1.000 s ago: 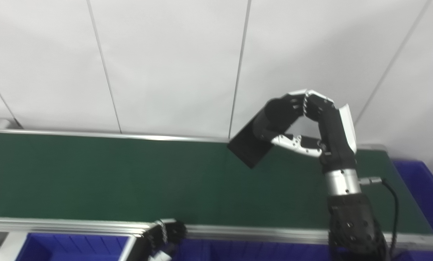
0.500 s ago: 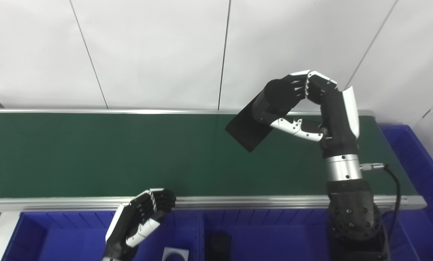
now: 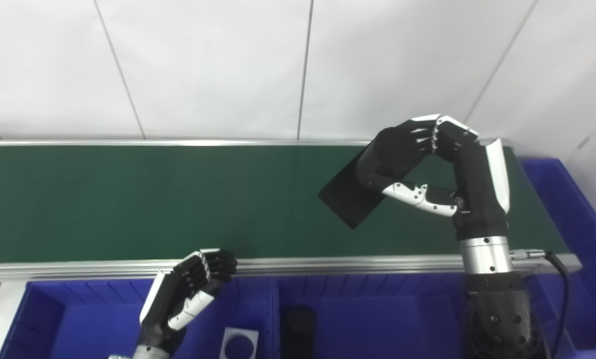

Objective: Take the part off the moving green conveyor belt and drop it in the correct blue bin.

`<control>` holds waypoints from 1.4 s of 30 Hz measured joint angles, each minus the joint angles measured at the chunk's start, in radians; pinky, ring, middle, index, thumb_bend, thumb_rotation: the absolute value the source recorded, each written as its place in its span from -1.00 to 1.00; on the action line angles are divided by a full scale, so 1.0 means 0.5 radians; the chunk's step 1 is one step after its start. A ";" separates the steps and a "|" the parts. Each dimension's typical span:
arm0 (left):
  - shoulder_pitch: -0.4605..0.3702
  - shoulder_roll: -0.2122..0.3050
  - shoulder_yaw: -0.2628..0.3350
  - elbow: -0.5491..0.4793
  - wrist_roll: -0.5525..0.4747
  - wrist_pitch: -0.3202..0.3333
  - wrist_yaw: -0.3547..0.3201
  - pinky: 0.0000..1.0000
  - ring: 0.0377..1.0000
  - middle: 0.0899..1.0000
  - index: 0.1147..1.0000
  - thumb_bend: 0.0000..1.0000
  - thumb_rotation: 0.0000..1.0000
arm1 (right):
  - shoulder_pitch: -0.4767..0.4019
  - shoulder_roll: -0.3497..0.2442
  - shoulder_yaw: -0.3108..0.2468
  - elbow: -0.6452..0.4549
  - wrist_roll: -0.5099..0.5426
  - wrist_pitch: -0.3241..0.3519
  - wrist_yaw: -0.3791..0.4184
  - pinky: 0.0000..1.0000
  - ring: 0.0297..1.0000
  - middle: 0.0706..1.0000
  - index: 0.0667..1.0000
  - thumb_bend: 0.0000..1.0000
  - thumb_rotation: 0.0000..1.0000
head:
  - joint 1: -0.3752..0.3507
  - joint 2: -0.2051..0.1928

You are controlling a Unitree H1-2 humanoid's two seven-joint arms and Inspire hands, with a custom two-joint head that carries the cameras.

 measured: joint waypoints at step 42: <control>0.049 0.224 0.129 -0.163 -0.213 0.260 -0.117 0.26 0.26 0.22 0.18 0.75 0.28 | 0.700 0.199 0.315 0.507 -0.352 -0.340 -0.259 -0.32 -0.15 -0.06 -0.01 0.00 -1.00 | -0.117 0.101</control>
